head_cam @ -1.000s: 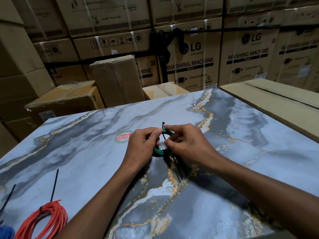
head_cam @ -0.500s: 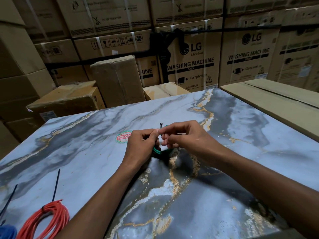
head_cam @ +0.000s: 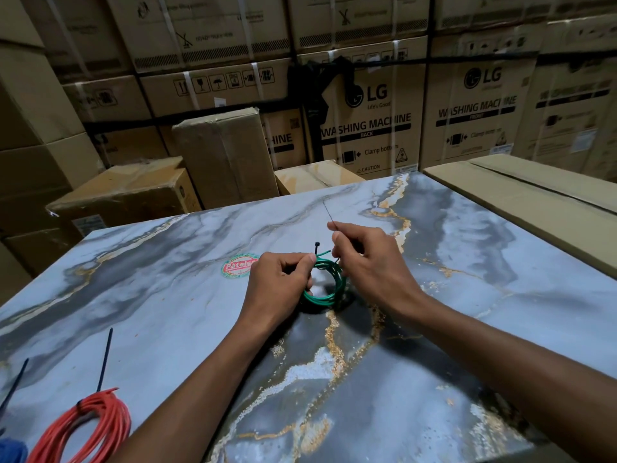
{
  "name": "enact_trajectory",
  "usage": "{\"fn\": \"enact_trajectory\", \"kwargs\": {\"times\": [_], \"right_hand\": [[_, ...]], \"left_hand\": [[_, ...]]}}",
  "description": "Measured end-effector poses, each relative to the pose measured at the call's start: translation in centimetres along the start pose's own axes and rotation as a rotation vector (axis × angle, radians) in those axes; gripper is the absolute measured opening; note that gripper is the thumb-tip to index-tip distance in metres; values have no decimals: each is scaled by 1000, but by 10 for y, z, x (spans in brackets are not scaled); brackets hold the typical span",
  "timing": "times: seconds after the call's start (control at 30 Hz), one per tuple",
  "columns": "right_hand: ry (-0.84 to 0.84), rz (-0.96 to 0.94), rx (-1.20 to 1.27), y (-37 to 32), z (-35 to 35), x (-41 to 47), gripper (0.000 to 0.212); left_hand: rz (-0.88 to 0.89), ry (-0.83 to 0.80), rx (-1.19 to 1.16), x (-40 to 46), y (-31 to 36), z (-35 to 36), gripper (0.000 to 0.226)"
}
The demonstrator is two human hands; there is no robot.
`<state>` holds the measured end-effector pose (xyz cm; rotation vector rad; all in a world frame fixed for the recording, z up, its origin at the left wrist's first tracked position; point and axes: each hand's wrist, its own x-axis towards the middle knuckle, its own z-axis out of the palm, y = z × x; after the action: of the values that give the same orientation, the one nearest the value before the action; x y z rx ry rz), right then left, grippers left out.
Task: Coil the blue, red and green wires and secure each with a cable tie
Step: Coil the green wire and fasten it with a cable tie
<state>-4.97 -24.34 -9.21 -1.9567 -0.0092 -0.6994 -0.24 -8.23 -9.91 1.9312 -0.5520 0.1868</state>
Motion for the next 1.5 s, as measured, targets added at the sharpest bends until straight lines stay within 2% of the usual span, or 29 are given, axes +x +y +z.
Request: {"fn": "enact_trajectory", "kwargs": {"times": [0.17,0.27,0.4,0.5,0.73,0.93,1.17,1.5], "right_hand": [[9,-135,-206,1,5,1,38],[44,-186,-272,1,3,1,32],[63,-241,-317,-2,-1,-1,17],[81,-266,-371,-3,-4,2,16],[45,-313,-254,2,-5,4,26],[45,-323,-257,5,-4,5,31],[49,-334,-319,1,-7,3,17],[44,-333,-345,-1,-10,3,14]], "left_hand": [[11,-6,59,-1,2,0,46],[1,-17,66,0,0,1,50],[-9,-19,53,2,-5,1,48],[-12,-22,48,2,-5,-1,43],[-3,-41,29,2,-5,-2,40],[-26,-59,-57,5,-7,-2,49],[-19,-94,-130,5,-9,-3,48],[-23,-90,-109,5,-10,-2,42]]}}
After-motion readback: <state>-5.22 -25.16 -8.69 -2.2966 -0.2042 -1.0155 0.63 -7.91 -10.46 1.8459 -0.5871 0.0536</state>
